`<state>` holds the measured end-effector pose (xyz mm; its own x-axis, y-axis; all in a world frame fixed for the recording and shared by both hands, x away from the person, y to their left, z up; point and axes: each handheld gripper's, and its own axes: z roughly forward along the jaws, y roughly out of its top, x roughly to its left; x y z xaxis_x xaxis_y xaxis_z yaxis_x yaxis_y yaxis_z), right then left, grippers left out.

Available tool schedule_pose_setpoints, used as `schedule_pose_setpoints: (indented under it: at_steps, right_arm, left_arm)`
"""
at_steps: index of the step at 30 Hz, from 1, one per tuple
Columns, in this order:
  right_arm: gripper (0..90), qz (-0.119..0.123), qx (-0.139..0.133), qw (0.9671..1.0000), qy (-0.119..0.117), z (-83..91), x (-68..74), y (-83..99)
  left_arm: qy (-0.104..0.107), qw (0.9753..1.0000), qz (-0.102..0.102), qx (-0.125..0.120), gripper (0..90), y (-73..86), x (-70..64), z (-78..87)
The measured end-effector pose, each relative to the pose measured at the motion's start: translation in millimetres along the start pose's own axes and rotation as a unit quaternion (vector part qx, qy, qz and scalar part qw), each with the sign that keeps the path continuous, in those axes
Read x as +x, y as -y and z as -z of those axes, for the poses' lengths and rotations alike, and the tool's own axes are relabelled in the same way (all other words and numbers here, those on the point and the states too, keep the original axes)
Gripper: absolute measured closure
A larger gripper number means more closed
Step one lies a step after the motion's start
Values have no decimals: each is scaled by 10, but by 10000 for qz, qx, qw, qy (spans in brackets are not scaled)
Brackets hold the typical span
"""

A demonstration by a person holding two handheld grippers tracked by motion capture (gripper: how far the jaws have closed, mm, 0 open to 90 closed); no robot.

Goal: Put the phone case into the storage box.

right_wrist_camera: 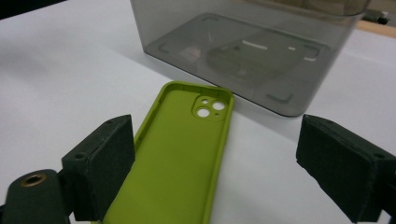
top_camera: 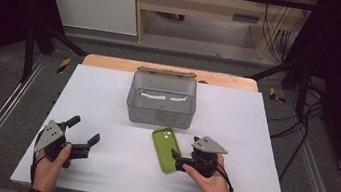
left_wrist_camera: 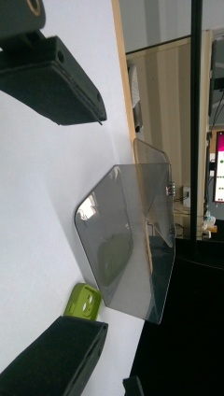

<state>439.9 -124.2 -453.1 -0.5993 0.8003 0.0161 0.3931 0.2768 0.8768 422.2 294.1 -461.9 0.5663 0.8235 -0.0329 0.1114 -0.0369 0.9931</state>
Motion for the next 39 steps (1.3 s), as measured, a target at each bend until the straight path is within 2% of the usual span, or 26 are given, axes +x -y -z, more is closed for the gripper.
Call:
schedule_pose_setpoints:
  at_steps: [3,4,5,11,16,20,21,22,23,25,26,28,29,34,36,39]
  right_arm:
    - [145,-39,140,9998,-132,-99,65,-53]
    - [170,23,208,9997,-141,-135,93,-77]
    - [204,145,426,9988,-179,-218,149,-137]
    - [293,313,722,9968,-118,-375,208,-243]
    - [425,193,805,9965,-116,-471,216,-292]
    - [547,242,911,9954,-192,-548,224,-307]
    - [616,278,904,9953,-224,-570,218,-316]
    - [616,278,904,9953,-224,-570,218,-316]
    - [681,279,900,9953,-227,-598,217,-322]
    - [705,273,917,9952,-222,-607,219,-324]
    - [771,323,887,9954,-182,-640,229,-318]
    - [790,336,902,9952,-183,-659,235,-316]
    - [838,330,935,9948,-220,-694,249,-317]
    - [892,334,1004,9939,-303,-776,298,-345]
    - [899,411,1063,9929,-353,-834,346,-372]
    - [900,385,1154,9919,-363,-892,369,-379]
  left_arm:
    - [-1,10000,-5,-20,12,-1,6,6]
    - [-2,10000,13,-21,12,1,7,6]
    - [5,10000,15,-22,12,3,9,5]
    - [19,10000,5,-17,12,-1,19,3]
    - [45,10000,41,-25,13,0,8,-10]
    - [52,10000,18,-12,13,1,5,-6]
    - [47,10000,8,-16,13,0,7,-4]
    - [40,10000,12,-21,13,0,9,-1]
    - [33,10000,11,-19,14,0,14,1]
    - [23,10000,16,-16,15,0,19,-1]
    - [25,10000,29,-18,16,1,20,-4]
    - [30,10000,34,-10,16,0,17,-8]
    - [32,10000,33,-3,17,0,15,-10]
    - [32,10000,-18,44,17,2,-1,-20]
    - [23,10000,-26,47,18,2,-2,-20]
    - [18,10000,-3,41,19,5,6,-24]
